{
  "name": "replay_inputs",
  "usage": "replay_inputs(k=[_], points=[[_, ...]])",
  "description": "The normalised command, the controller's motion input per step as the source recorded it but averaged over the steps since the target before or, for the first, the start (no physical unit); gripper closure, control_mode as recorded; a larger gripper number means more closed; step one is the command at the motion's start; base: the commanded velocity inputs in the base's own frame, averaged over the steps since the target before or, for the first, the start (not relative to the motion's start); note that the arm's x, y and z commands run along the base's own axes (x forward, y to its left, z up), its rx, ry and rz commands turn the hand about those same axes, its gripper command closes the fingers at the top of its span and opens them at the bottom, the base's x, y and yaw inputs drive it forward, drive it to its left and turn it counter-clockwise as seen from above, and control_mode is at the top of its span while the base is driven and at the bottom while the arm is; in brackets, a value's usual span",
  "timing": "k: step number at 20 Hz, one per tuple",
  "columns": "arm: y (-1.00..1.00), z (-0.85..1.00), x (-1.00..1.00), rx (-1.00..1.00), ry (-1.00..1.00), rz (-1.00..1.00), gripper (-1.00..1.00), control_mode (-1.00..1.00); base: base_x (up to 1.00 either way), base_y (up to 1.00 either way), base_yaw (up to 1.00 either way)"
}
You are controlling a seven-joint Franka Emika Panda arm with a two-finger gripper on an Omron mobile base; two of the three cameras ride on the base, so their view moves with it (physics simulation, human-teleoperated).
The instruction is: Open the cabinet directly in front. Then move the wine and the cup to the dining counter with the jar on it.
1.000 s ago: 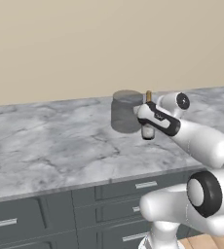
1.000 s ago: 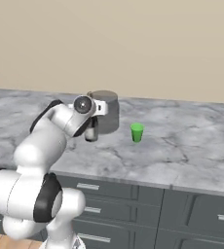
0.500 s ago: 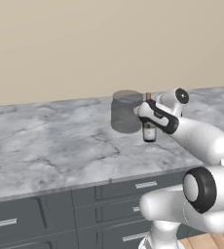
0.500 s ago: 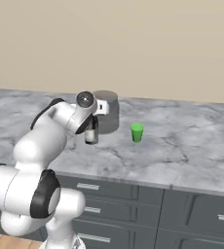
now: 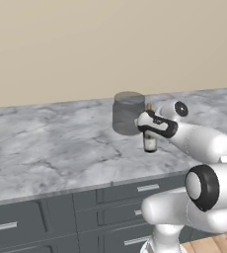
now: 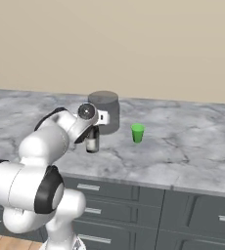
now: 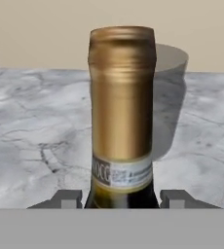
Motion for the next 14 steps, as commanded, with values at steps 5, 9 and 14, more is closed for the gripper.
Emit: replay_inputs(k=[5, 9, 14], points=[[-0.02, -0.27, 0.45, 0.00, -0.02, 0.00, 1.00, -1.00, 0.00, 0.00, 0.00], [-0.02, -0.26, 0.53, -0.02, 0.00, 0.00, 1.00, -1.00, 0.00, 0.00, 0.00], [-0.06, -0.31, 0.25, -0.01, -0.02, 0.00, 1.00, -1.00, 0.00, 0.00, 0.00]])
